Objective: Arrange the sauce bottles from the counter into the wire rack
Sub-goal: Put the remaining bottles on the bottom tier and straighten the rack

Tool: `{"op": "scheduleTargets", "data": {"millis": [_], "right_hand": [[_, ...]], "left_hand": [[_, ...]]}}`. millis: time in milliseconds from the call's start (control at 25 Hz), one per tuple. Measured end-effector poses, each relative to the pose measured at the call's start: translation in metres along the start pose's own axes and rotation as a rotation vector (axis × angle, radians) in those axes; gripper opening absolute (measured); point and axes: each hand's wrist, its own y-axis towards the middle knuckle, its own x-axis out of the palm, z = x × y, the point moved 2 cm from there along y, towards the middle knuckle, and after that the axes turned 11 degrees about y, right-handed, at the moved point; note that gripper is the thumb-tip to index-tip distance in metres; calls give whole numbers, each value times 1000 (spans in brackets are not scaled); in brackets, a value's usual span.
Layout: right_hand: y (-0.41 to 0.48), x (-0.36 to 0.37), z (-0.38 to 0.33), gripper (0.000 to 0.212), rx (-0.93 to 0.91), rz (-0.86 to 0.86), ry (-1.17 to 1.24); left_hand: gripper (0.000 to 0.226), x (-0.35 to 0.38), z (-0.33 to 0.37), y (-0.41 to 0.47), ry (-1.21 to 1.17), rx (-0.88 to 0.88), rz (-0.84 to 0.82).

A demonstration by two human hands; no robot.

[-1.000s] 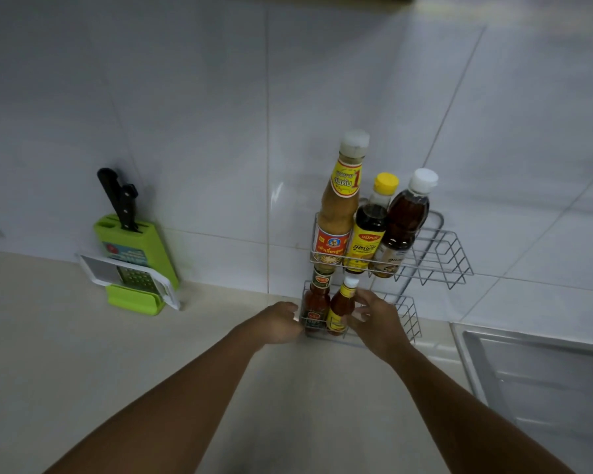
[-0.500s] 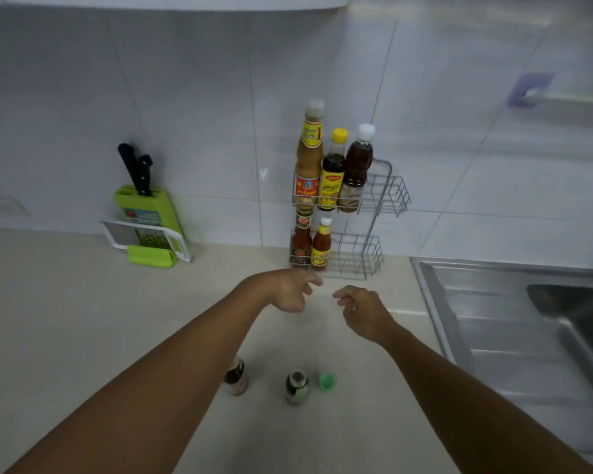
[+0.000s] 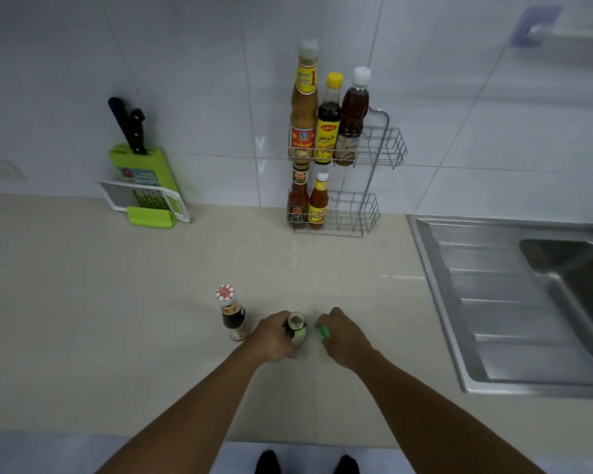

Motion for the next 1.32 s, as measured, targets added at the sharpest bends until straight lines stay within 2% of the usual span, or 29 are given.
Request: {"op": "scheduleTargets", "data": {"millis": [120, 200, 320, 480, 680, 760, 840, 920, 960, 1000, 1120, 1160, 1200, 1240, 1320], "right_hand": [[-5, -2, 3, 41, -17, 60, 185], [-8, -18, -4, 48, -22, 94, 353], [-15, -60, -24, 43, -101, 149, 508], [-29, -128, -53, 40, -358, 129, 462], [-40, -194, -78, 41, -464, 3, 460], [-44, -210, -92, 42, -571, -38, 378], [-46, -225, -105, 42, -640, -72, 297], [-48, -240, -113, 32, -599, -99, 245], [-49, -244, -118, 20, -543, -88, 213], [-49, -247, -122, 17, -481, -52, 168], [-45, -246, -120, 78, -251, 120, -10], [-42, -247, -117, 90, -181, 120, 21], [-41, -251, -113, 95, -145, 104, 89], [-39, -255, -110, 91, -175, 91, 177], [-37, -264, -106, 57, -362, 90, 274]], "left_hand": [[54, 25, -10, -1, -227, 12, 121], [42, 32, -7, -3, -238, 53, 174], [35, 26, 6, -7, -219, 161, 159], [33, -1, 31, -10, -217, 305, 260], [26, -49, 73, -21, -309, 347, 255], [22, -66, 87, -27, -403, 333, 164], [22, -77, 97, -34, -521, 381, -29], [26, -86, 103, -39, -598, 425, -148], [26, -89, 108, -41, -590, 428, -131], [24, -91, 114, -41, -528, 420, -40], [28, -91, 128, -39, -163, 397, 354], [32, -89, 132, -38, -115, 400, 378], [35, -88, 135, -37, -165, 391, 314], [38, -88, 137, -36, -285, 382, 185], [41, -89, 142, -39, -536, 378, -96]]}}
